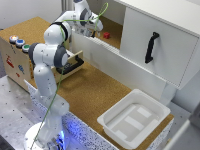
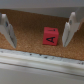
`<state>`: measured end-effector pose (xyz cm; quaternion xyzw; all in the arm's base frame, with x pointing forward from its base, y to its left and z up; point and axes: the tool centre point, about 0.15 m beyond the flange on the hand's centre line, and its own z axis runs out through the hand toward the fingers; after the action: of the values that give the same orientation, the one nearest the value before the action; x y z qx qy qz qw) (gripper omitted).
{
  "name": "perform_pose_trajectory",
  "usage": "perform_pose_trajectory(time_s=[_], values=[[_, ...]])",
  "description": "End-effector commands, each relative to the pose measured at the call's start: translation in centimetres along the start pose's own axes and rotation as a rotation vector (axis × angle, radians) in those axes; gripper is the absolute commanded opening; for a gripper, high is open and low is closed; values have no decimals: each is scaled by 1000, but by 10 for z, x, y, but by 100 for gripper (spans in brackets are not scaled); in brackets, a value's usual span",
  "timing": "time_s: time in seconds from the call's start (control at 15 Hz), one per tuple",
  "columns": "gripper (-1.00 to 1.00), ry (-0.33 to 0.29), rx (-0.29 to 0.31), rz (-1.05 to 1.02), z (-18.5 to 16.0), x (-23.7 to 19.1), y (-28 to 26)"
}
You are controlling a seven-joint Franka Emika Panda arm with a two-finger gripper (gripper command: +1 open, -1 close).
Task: Put the pink block on top of the drawer
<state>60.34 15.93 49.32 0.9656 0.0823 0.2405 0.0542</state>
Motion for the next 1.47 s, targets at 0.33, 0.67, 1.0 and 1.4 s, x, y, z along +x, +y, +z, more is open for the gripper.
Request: perform_pose_trajectory(time_s=[0.33,0.67,1.0,1.4], values=[[100,39,89,-1,62,69,17],[100,10,107,44,83,81,18],[-100,9,104,69,78,73,19],[-100,29,46,62,52,48,0]])
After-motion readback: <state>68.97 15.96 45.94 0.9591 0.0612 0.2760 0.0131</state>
